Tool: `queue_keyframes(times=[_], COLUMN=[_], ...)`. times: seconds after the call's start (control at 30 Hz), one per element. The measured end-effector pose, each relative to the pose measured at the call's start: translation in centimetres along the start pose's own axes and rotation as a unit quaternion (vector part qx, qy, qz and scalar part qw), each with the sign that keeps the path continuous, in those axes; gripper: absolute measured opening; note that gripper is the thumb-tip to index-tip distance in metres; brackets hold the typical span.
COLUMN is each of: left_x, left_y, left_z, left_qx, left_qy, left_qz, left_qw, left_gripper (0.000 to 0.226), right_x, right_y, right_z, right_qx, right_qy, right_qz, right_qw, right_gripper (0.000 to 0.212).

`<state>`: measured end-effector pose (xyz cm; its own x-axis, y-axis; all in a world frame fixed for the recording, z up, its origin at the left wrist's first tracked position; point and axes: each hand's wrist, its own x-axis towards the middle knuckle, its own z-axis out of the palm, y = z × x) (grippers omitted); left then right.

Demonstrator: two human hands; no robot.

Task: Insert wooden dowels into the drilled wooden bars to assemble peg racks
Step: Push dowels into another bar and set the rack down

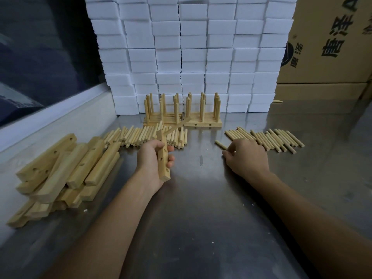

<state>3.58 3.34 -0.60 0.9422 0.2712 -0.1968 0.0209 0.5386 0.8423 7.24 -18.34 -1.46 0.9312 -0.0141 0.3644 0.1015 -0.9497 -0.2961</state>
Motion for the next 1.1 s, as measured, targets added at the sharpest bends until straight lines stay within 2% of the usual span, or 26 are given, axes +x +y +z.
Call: queue_keyframes(times=[0.07, 0.13, 0.23, 0.4, 0.53, 0.63, 0.77, 1.0, 1.1], left_x=[0.0, -0.1, -0.2, 0.0, 0.0, -0.1, -0.3, -0.5, -0.7], left_y=[0.1, 0.0, -0.1, -0.2, -0.3, -0.3, -0.3, -0.6, -0.7], left_z=[0.2, 0.3, 0.4, 0.5, 0.5, 0.5, 0.6, 1.1, 1.0], left_qx=[-0.006, 0.004, 0.037, 0.065, 0.075, 0.067, 0.05, 0.114, 0.133], left_qy=[-0.003, -0.003, -0.002, 0.007, 0.002, -0.011, -0.04, -0.04, -0.045], left_qz=[-0.002, -0.004, -0.002, -0.001, 0.003, -0.004, -0.004, 0.017, 0.016], left_qw=[1.0, 1.0, 0.999, 0.998, 0.997, 0.998, 0.998, 0.993, 0.99], left_gripper=[0.025, 0.023, 0.018, 0.014, 0.014, 0.015, 0.018, 0.015, 0.015], right_x=[0.1, 0.2, 0.4, 0.0, -0.4, -0.6, -0.6, -0.4, -0.4], right_y=[-0.1, -0.2, 0.0, -0.1, -0.2, -0.1, -0.1, 0.0, 0.0], right_z=[0.2, 0.5, 1.2, 0.9, 0.6, 0.5, 0.5, 0.6, 0.6], right_qx=[0.059, 0.057, 0.035, 0.219, 0.306, 0.332, 0.339, 0.31, 0.31], right_qy=[-0.012, -0.047, -0.051, 0.003, -0.009, -0.004, 0.003, 0.012, 0.023], right_qz=[0.024, 0.025, -0.002, 0.009, -0.01, -0.013, -0.019, -0.03, -0.043], right_qw=[0.998, 0.997, 0.998, 0.976, 0.952, 0.943, 0.941, 0.95, 0.95], right_gripper=[0.025, 0.027, 0.006, 0.013, 0.014, 0.021, 0.018, 0.016, 0.028])
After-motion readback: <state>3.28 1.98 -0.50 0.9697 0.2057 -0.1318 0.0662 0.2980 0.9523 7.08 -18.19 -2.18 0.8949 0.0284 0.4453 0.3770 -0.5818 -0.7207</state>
